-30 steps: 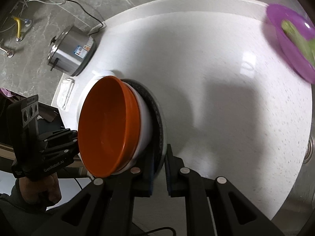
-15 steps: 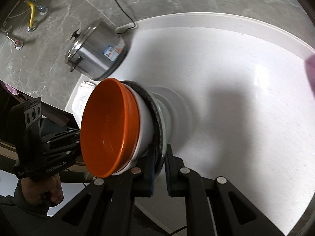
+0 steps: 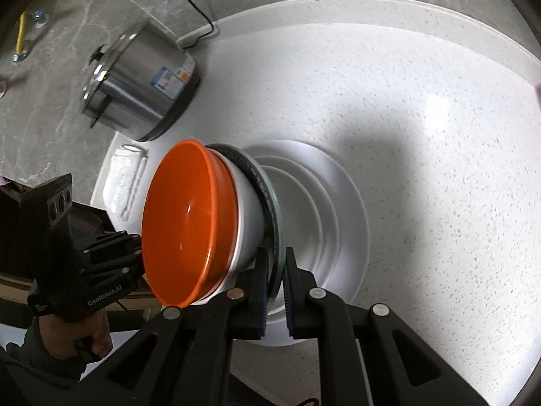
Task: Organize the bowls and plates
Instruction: 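Carry the bowl stack with both grippers and lower it onto the plate stack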
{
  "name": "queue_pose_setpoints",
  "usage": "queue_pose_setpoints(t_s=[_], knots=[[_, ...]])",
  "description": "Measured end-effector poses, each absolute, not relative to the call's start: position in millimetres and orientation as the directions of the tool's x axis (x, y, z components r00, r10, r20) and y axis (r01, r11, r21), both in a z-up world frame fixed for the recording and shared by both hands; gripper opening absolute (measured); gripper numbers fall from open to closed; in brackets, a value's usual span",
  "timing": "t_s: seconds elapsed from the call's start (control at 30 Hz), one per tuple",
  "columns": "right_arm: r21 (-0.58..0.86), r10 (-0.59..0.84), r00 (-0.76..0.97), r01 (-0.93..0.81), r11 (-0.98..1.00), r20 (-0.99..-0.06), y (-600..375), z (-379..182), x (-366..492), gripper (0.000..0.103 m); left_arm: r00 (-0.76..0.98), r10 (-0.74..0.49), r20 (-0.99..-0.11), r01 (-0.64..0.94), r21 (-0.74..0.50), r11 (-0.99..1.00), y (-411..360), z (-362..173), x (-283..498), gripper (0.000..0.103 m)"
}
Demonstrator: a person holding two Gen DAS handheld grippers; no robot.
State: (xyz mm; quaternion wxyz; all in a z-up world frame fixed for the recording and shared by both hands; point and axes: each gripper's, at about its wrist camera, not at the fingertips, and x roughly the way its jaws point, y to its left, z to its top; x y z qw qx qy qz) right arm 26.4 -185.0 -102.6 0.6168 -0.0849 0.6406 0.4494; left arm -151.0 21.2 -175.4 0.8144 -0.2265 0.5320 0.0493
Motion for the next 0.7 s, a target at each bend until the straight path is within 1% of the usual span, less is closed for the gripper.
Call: queue_pose_setpoints(t_s=[0.17, 0.47, 0.7], knots=[[0.465, 0.440, -0.216, -0.650, 0.601, -0.872, -188.5, -114.7, 30.3, 0.012, 0.420, -0.169, -0.892, -0.303, -0.313, 0.900, 29.4, -188.1, -142.5, 0.011], [0.445, 0.412, -0.215, -0.648, 0.618, -0.885, -185.8, -133.8, 30.2, 0.012, 0.394, -0.178, -0.902, -0.304, -0.310, 0.901, 22.3, -217.2, -131.7, 0.011], [0.433, 0.409, -0.202, -0.658, 0.616, -0.890, -184.7, -137.4, 30.1, 0.012, 0.404, -0.160, -0.901, -0.296, -0.294, 0.909, 14.0, -215.7, -120.9, 0.011]])
